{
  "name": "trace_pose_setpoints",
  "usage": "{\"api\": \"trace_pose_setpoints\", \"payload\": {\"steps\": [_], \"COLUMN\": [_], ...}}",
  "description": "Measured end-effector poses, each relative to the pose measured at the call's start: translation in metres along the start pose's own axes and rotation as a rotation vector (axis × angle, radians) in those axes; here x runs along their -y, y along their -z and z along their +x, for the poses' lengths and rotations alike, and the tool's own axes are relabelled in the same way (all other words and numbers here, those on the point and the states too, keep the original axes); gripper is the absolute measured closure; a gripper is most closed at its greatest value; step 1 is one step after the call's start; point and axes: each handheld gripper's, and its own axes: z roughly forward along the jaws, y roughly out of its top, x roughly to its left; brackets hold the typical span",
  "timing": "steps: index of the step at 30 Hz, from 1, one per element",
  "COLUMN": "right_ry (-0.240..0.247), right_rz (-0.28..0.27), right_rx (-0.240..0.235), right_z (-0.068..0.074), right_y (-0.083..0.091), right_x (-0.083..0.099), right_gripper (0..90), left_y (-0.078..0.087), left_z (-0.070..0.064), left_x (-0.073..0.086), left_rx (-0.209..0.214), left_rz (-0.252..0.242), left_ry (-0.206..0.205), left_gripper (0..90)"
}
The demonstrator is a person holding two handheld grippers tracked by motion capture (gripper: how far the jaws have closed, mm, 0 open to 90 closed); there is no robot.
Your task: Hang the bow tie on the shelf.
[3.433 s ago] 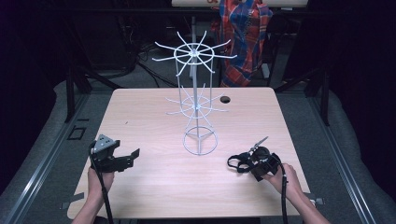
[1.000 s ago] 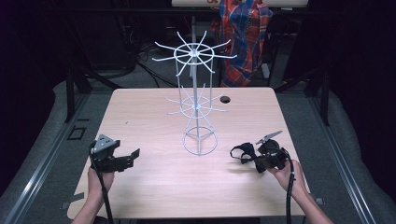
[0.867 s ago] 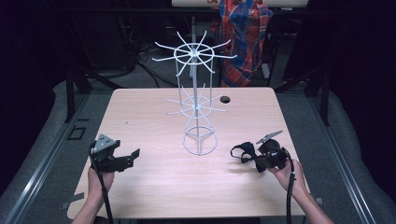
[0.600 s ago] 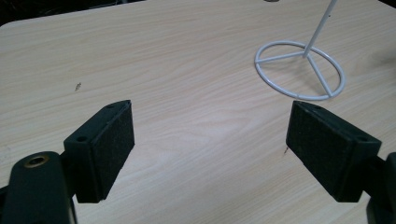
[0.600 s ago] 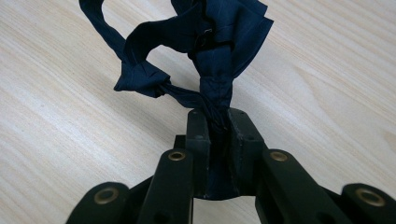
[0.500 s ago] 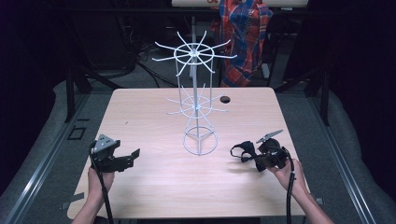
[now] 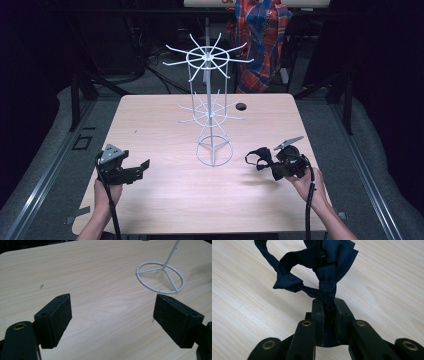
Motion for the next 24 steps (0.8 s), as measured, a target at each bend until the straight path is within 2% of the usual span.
{"api": "trace_pose_setpoints", "payload": {"steps": [18, 24], "right_ry": [-0.016, -0.021], "right_rz": [-0.058, -0.087], "right_rx": [-0.004, -0.012], "right_z": [-0.004, -0.004], "right_y": [0.011, 0.013], "right_x": [-0.01, -0.018], "right_gripper": [80.0, 80.1], "left_y": [-0.001, 0.0], "left_z": [-0.001, -0.001], "left_x": [0.0, 0.0], "left_rx": [0.0, -0.002], "left_rz": [0.0, 0.002], "left_ry": [0.002, 0.004], "left_gripper": [15.6, 15.6]}}
